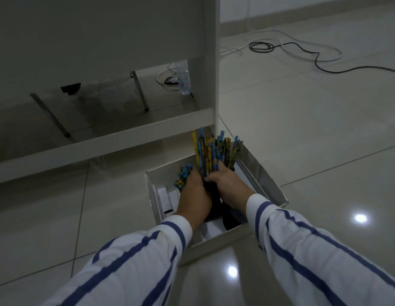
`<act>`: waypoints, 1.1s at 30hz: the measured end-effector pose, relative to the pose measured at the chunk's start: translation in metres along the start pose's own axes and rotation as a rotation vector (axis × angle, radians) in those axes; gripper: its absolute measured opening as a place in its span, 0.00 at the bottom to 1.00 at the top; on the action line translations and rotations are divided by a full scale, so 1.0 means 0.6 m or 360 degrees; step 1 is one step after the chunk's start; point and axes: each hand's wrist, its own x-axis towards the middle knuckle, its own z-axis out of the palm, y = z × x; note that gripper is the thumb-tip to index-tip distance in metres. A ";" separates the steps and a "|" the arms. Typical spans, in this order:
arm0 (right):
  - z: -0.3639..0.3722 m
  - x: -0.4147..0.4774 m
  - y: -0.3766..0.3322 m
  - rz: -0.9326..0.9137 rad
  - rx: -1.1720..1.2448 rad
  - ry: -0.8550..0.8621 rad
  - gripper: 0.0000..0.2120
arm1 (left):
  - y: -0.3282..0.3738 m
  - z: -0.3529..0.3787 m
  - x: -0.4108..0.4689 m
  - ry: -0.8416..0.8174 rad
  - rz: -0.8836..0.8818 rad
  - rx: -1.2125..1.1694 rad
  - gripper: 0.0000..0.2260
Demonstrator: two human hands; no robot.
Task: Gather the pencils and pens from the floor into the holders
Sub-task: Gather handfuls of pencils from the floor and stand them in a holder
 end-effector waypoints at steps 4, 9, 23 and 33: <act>0.000 0.003 -0.008 0.0099 -0.0097 0.0070 0.24 | 0.004 -0.001 -0.004 -0.0029 -0.0056 -0.0011 0.17; -0.001 0.006 -0.001 0.0062 -0.0283 0.0007 0.23 | 0.004 0.004 -0.013 -0.0020 -0.0050 -0.0049 0.20; -0.016 -0.026 0.002 -0.0131 -0.0567 -0.0071 0.27 | 0.014 0.006 -0.038 0.0011 -0.0261 -0.0361 0.21; -0.013 -0.017 0.006 -0.0210 -0.1308 0.0027 0.15 | 0.034 -0.013 -0.044 0.0112 -0.0298 -0.0393 0.31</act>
